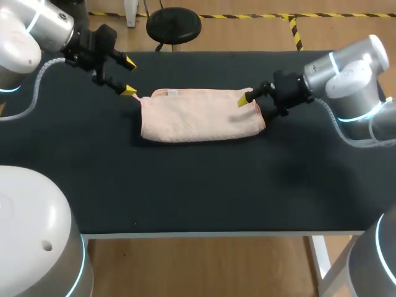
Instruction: Fold the towel
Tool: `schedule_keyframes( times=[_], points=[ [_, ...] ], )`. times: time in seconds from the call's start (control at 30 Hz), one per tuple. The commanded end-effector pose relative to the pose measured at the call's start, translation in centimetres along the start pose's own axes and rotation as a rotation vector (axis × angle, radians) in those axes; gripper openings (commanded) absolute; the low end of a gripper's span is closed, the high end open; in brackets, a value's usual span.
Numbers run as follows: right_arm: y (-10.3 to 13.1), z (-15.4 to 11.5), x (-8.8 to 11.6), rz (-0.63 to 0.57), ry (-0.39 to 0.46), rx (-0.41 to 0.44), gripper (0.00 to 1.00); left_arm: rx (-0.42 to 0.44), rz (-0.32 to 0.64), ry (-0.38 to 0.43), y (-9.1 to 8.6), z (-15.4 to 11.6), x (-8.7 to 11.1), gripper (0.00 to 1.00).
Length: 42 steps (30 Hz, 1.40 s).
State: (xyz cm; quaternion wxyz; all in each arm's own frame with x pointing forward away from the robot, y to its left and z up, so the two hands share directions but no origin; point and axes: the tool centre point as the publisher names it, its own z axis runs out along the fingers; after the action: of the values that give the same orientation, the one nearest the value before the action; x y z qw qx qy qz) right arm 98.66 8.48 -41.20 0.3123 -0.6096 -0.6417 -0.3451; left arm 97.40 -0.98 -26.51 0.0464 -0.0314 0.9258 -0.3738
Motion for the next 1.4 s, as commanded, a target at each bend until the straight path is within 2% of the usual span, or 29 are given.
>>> schedule_keyframes(
  times=[0.03, 0.07, 0.1, 0.13, 0.4, 0.57, 0.77, 1.03, 1.17, 1.4],
  points=[
    [0.1, 1.3, -0.1, -0.007, 0.011, -0.010, 1.00, 0.003, 0.002, -0.002, 0.1, 0.0, 0.0, 1.00],
    [0.1, 1.3, 0.1, -0.008, 0.006, -0.017, 0.49, 0.003, 0.002, -0.002, 0.1, 0.0, 0.0, 1.00],
    [0.2, 1.3, 0.2, -0.006, -0.002, -0.027, 0.13, 0.003, 0.002, -0.002, 0.1, 0.0, 0.0, 1.00],
    [0.3, 1.1, 0.3, -0.008, -0.003, -0.026, 0.00, 0.003, 0.002, -0.002, 0.1, 0.0, 0.0, 1.00],
    [0.6, 0.6, 1.9, 0.004, -0.122, -0.093, 0.00, 0.003, 0.002, -0.002, 0.1, 0.0, 0.0, 1.00],
    [0.8, 1.8, 5.4, 0.007, -0.160, -0.138, 0.00, 0.003, 0.002, -0.002, 0.1, 0.0, 0.0, 1.00],
    [1.1, 6.4, 10.5, -0.010, -0.190, -0.181, 0.00, 0.003, 0.002, -0.002, 0.1, 0.0, 0.0, 1.00],
    [1.8, 13.7, 16.7, 0.005, -0.149, -0.229, 0.00, 0.003, 0.002, -0.002, 0.1, 0.0, 0.0, 1.00],
    [1.4, 16.1, 17.8, 0.007, -0.160, -0.222, 0.00, 0.003, 0.002, -0.002, 0.1, 0.0, 0.0, 1.00],
    [0.6, 18.2, 18.8, 0.020, -0.159, -0.235, 0.00, 0.003, 0.002, -0.002, 0.1, 0.0, 0.0, 1.00]
  ],
)
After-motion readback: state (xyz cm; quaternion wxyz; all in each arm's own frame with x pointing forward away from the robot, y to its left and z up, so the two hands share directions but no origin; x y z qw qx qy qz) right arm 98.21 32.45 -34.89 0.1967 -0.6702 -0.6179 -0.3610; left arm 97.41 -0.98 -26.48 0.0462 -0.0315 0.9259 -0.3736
